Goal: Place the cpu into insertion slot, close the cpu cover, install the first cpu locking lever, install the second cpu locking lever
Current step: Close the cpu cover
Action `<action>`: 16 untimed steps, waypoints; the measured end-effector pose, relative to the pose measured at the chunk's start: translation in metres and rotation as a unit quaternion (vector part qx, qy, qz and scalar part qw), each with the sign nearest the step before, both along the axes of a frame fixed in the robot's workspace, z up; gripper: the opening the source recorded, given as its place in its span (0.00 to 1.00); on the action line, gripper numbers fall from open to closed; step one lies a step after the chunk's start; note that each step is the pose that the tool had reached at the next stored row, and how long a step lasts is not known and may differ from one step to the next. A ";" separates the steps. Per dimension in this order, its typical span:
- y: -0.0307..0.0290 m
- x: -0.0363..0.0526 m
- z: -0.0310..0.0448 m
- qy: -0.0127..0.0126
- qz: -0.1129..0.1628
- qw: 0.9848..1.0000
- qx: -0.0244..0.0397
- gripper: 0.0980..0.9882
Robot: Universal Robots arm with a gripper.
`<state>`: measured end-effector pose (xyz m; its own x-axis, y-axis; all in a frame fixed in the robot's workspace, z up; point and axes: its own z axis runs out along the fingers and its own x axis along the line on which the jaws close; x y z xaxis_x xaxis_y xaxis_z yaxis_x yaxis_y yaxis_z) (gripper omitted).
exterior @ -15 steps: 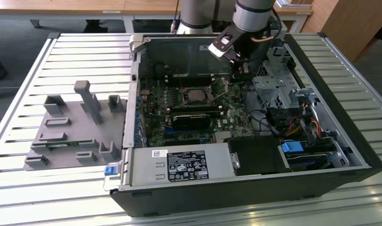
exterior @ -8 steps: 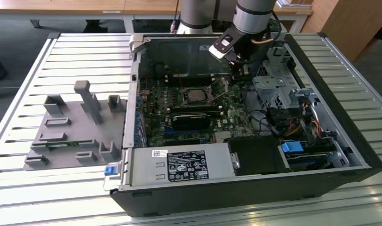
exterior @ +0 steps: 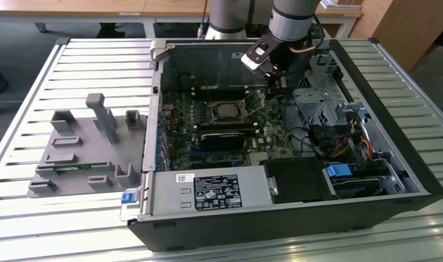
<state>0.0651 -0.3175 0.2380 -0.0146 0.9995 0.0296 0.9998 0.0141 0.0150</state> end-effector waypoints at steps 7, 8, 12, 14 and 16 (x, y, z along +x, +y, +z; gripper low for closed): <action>0.0000 -0.0067 -0.0001 0.000 0.000 1.000 0.000 0.01; 0.0000 -0.0079 0.0000 0.000 0.000 1.000 0.000 0.01; 0.0000 -0.0153 -0.0001 0.000 0.000 1.000 0.000 0.01; 0.0000 -0.0204 -0.0001 0.000 0.000 1.000 0.000 0.01; 0.0000 -0.0242 -0.0002 0.000 0.000 1.000 0.000 0.01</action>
<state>0.0409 -0.3174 0.2379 -0.0145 0.9995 0.0298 0.9998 0.0140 0.0149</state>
